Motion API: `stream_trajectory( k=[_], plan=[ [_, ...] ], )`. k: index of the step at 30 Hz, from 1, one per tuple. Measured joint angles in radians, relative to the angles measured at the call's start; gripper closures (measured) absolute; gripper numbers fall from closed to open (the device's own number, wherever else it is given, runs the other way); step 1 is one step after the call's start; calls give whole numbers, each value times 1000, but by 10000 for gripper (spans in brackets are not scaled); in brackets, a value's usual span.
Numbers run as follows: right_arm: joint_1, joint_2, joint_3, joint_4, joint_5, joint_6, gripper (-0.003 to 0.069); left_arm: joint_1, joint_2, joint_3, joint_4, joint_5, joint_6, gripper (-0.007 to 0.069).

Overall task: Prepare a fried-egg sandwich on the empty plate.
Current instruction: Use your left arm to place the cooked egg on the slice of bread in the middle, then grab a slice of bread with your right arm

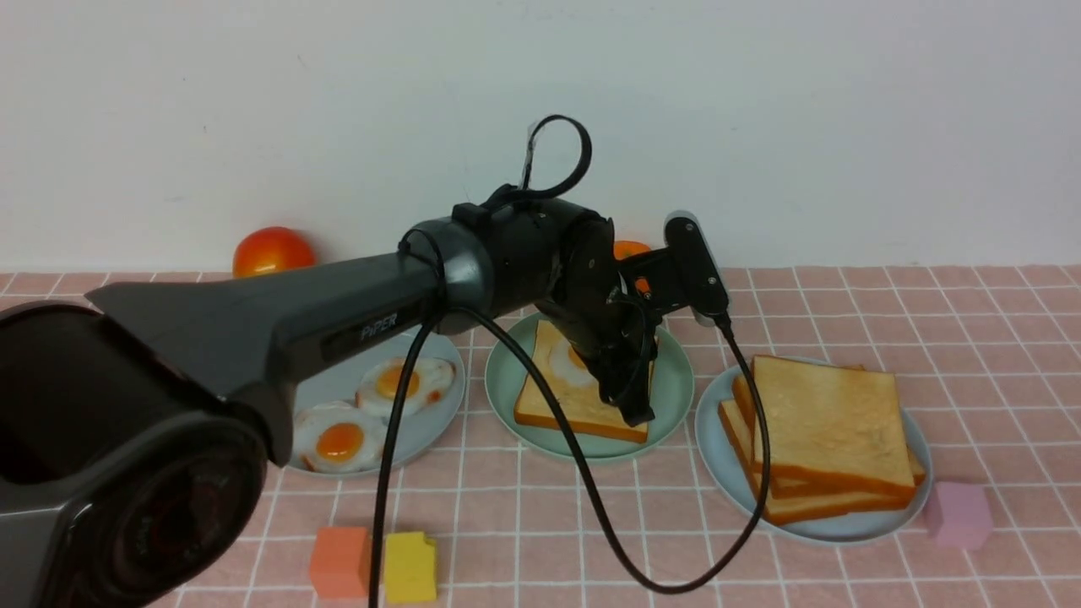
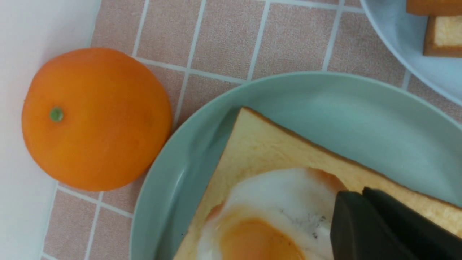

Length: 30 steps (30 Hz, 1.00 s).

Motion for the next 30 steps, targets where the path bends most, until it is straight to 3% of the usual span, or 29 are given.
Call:
stream_trajectory(
  k=[10,13,15,18,20,22,26,30],
  plan=[
    [0,0,0,4,0,0,606,0,-8,-1,-16,32,-2,312],
    [0,0,0,-9,0,16,606,0,-32,0,-50,87,-23,302],
    [0,11,0,-47,0,45,606,0,-89,1,-97,164,-92,328],
    [0,76,0,-171,0,69,601,0,-273,3,-180,358,-285,456],
    [0,150,0,-234,-7,72,597,0,-394,20,-221,442,-332,562],
    [0,243,-4,-283,-35,72,593,0,-531,64,-268,481,-350,613],
    [0,419,-38,-301,-74,8,588,-3,-762,205,-346,441,-357,612],
    [-55,678,-124,-288,-100,-146,577,-3,-1078,503,-399,290,-344,612]
  ],
)
